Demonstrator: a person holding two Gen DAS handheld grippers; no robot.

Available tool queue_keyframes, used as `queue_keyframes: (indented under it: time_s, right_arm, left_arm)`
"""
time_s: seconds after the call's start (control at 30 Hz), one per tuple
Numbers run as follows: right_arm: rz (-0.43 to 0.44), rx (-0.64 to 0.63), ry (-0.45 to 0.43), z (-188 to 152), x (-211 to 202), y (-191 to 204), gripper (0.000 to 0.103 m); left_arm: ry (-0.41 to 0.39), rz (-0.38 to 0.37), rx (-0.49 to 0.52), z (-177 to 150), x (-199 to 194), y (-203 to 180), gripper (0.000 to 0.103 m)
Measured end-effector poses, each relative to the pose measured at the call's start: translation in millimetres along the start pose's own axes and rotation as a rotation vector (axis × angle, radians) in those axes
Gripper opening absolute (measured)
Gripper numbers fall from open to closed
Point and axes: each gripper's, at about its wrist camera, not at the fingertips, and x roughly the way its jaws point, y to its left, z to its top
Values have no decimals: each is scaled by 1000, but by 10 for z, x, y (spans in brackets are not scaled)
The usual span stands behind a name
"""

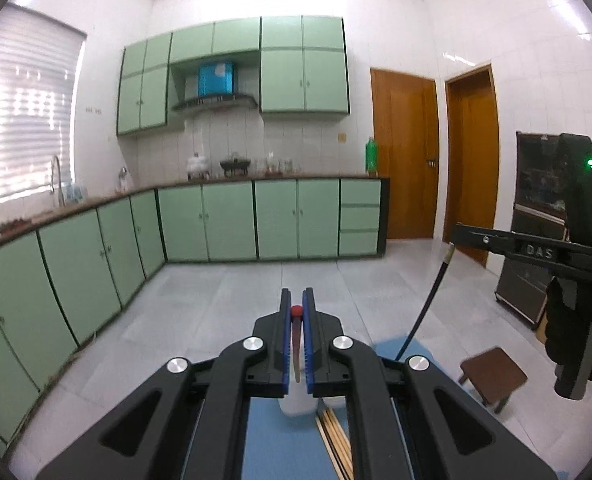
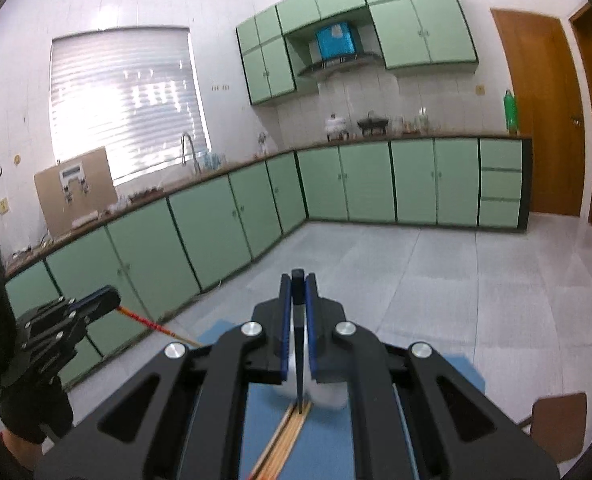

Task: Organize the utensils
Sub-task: 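Lift and insert the black chopstick into the holder while the left tool inserts its chopstick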

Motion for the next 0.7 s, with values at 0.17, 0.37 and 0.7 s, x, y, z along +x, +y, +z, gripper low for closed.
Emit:
queue_keyframes:
  time_s: [0.17, 0.37, 0.7]
  right_arm:
    - [-23, 23, -78, 337, 223, -166, 6]
    - [-103, -13, -14, 230, 752, -286, 6]
    - [-114, -6, 132, -279, 1186, -341, 13]
  left_arm:
    - [-19, 3, 9, 136, 266, -43, 5]
    - [34, 10, -15, -21, 776, -46, 5]
    - [120, 7, -75, -240, 1183, 43, 25]
